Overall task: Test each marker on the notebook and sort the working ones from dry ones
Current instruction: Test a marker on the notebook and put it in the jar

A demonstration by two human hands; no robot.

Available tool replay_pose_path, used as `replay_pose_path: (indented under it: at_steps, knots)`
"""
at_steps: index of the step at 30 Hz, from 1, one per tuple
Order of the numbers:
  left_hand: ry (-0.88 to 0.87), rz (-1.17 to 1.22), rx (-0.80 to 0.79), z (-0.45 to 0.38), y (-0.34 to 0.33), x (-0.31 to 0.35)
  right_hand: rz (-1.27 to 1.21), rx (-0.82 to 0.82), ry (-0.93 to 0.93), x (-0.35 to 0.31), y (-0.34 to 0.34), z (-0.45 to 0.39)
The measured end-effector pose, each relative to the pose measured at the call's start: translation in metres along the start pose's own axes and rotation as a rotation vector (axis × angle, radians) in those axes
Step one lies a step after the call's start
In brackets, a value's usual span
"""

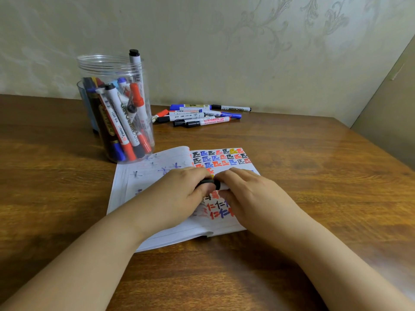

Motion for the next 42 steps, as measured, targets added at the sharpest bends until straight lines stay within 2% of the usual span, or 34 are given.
replay_pose_path:
  at_steps: [4, 9, 21, 27, 30, 34, 39, 42]
  knots:
    - [0.002, 0.019, 0.006, -0.002, -0.004, -0.002, 0.13, 0.047, 0.043, -0.007, -0.011, -0.001]
    - [-0.001, 0.062, -0.034, -0.001, -0.003, -0.005, 0.151, 0.109, 0.115, -0.012, -0.011, 0.001]
    - [-0.005, 0.123, -0.128, 0.0, -0.008, -0.008, 0.127, 0.061, 0.156, -0.012, -0.015, 0.003]
    - [0.026, 0.108, -0.055, -0.003, -0.004, -0.009, 0.169, 0.149, 0.129, -0.01, -0.001, 0.0]
    - [0.066, 0.145, -0.012, -0.003, 0.001, -0.012, 0.206, 0.154, 0.153, -0.008, 0.0, 0.002]
    - [0.024, 0.06, 0.042, -0.001, 0.008, -0.008, 0.176, 0.139, 0.098, -0.003, -0.003, 0.0]
    - [-0.04, 0.017, 0.014, -0.002, 0.001, 0.0, 0.068, 0.067, 0.074, -0.003, -0.018, 0.002]
    - [-0.052, 0.011, 0.0, -0.003, -0.003, -0.002, 0.095, 0.114, 0.076, -0.008, -0.013, 0.0]
Point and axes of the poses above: each hand's wrist, its own z-axis away from the middle knuckle, its own y-axis out of the back of the hand, x = y × z, the point moved 8 cm from there along -z, towards the middle knuckle, and after that the axes turned 4 degrees about x, right-handed, at the moved point
